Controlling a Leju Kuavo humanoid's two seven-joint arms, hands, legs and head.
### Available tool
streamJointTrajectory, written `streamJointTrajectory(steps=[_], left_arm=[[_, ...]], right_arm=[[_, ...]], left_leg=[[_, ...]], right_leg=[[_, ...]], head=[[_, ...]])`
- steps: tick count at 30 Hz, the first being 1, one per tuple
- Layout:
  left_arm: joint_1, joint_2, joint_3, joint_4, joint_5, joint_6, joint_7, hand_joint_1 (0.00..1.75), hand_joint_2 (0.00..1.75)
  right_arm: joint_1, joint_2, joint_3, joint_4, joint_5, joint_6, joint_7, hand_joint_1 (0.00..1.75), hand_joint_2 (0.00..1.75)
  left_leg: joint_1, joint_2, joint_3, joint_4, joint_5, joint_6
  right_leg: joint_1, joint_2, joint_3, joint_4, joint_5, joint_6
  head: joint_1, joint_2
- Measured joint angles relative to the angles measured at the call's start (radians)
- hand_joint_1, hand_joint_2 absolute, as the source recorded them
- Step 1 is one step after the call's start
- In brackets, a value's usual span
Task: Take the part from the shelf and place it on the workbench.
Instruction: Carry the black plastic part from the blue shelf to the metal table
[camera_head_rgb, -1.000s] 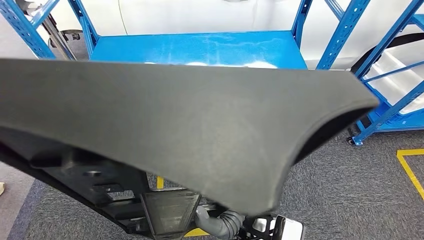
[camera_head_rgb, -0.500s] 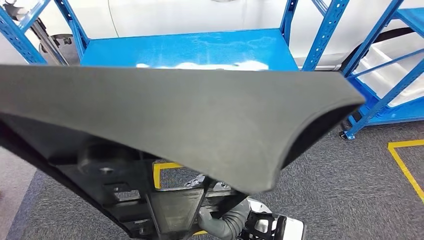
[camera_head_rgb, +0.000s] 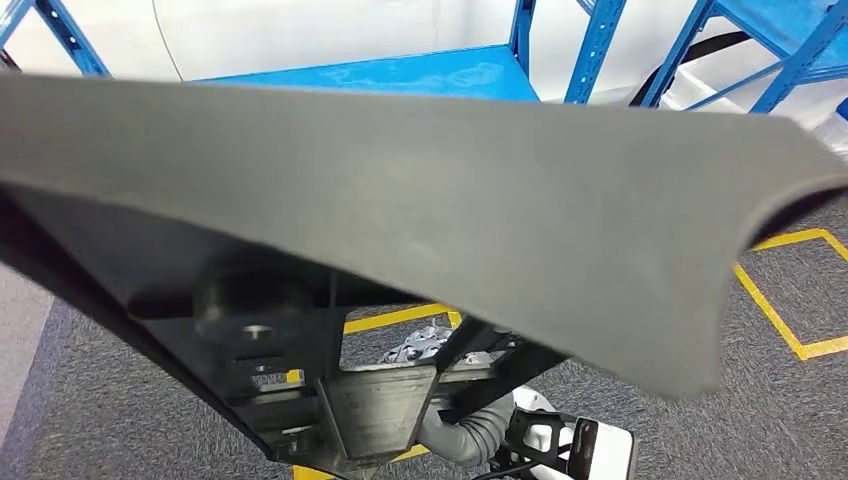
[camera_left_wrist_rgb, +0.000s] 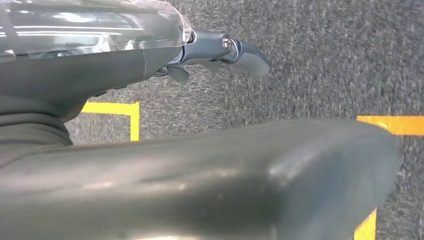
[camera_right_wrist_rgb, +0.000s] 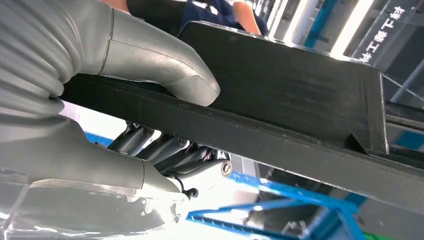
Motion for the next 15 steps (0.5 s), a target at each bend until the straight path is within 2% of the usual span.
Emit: streamJointTrajectory(steps=[1,3,4,5,6,8,9,10,11,12,13,14,15], left_arm=[[0.000,0.000,0.000,0.000,0.002,0.000,0.000,0.00,0.00],[-0.002,0.001,0.000,0.000,0.007,0.002,-0.003,0.00,0.00],[-0.003,0.002,0.001,0.000,0.010,0.004,-0.006,0.00,0.00],[-0.005,0.003,0.002,0.000,0.014,0.010,-0.010,0.00,0.00],[-0.005,0.005,0.003,0.000,0.018,0.020,-0.016,0.00,0.00],[-0.004,0.009,0.009,0.000,0.022,0.048,-0.030,0.00,0.00],[-0.002,0.011,0.011,0.000,0.023,0.061,-0.036,0.00,0.00],[-0.001,0.013,0.013,0.000,0.022,0.072,-0.041,0.00,0.00],[0.000,0.016,0.014,0.000,0.021,0.077,-0.043,0.00,0.00],[0.000,0.018,0.014,0.000,0.019,0.078,-0.045,0.00,0.00],[0.000,0.021,0.015,0.000,0.019,0.074,-0.044,0.00,0.00],[0.000,0.025,0.016,0.000,0.020,0.064,-0.043,0.00,0.00],[0.000,0.028,0.017,0.000,0.022,0.050,-0.041,0.00,0.00]], right_arm=[[-0.002,0.000,-0.003,-0.006,-0.001,0.002,0.000,1.75,1.75],[-0.003,0.000,-0.009,-0.017,-0.011,0.011,0.000,1.75,1.75],[-0.004,0.000,-0.013,-0.021,-0.018,0.019,0.000,1.75,1.75],[-0.006,0.002,-0.016,-0.025,-0.026,0.030,0.000,1.75,1.75],[-0.007,0.005,-0.019,-0.027,-0.032,0.040,0.000,1.75,1.75],[-0.010,0.012,-0.024,-0.029,-0.037,0.053,-0.001,1.75,1.75],[-0.009,0.015,-0.026,-0.029,-0.038,0.057,-0.001,1.75,1.75],[-0.009,0.017,-0.028,-0.029,-0.038,0.059,-0.001,1.75,1.75],[-0.009,0.019,-0.029,-0.030,-0.039,0.061,-0.001,1.75,1.75],[-0.009,0.021,-0.030,-0.030,-0.039,0.062,-0.001,1.75,1.75],[-0.010,0.025,-0.030,-0.032,-0.038,0.061,-0.001,1.75,1.75],[-0.011,0.030,-0.031,-0.033,-0.038,0.060,-0.001,1.75,1.75],[-0.013,0.035,-0.031,-0.034,-0.038,0.057,-0.001,1.75,1.75]], left_leg=[[-0.003,0.007,0.000,0.002,-0.002,-0.005],[-0.004,0.023,0.001,0.002,-0.005,-0.015],[-0.003,0.020,0.001,0.007,-0.012,-0.021],[-0.001,0.006,-0.007,0.028,-0.029,-0.026],[0.002,-0.013,-0.023,0.070,-0.057,-0.032],[0.005,-0.046,-0.081,0.204,-0.124,-0.039],[0.006,-0.052,-0.110,0.265,-0.145,-0.041],[0.006,-0.054,-0.126,0.295,-0.147,-0.041],[0.006,-0.055,-0.124,0.286,-0.127,-0.040],[0.007,-0.061,-0.102,0.234,-0.091,-0.038],[0.008,-0.076,-0.069,0.159,-0.049,-0.035],[0.010,-0.097,-0.037,0.089,-0.021,-0.032],[0.011,-0.116,-0.014,0.037,-0.004,-0.028]], right_leg=[[0.004,-0.008,0.006,-0.018,0.000,-0.007],[0.005,0.012,0.003,-0.021,0.004,-0.019],[0.003,0.021,0.003,-0.025,0.007,-0.026],[0.000,0.030,0.004,-0.028,0.010,-0.032],[-0.004,0.040,0.004,-0.031,0.014,-0.037],[-0.005,0.060,0.002,-0.031,0.016,-0.042],[-0.004,0.072,0.002,-0.031,0.017,-0.042],[-0.004,0.084,0.002,-0.030,0.017,-0.042],[-0.004,0.096,0.002,-0.029,0.017,-0.042],[-0.004,0.109,0.004,-0.027,0.017,-0.041],[-0.005,0.121,0.005,-0.026,0.016,-0.039],[-0.003,0.131,0.005,-0.024,0.016,-0.036],[-0.003,0.142,0.003,-0.022,0.017,-0.031]], head=[[0.000,0.000],[0.000,0.000],[0.000,0.000],[0.000,0.000],[0.000,0.000],[0.000,0.000],[0.000,0.000],[0.000,0.000],[0.000,0.000],[0.000,0.000],[0.000,0.000],[0.000,0.000],[0.000,0.000]])
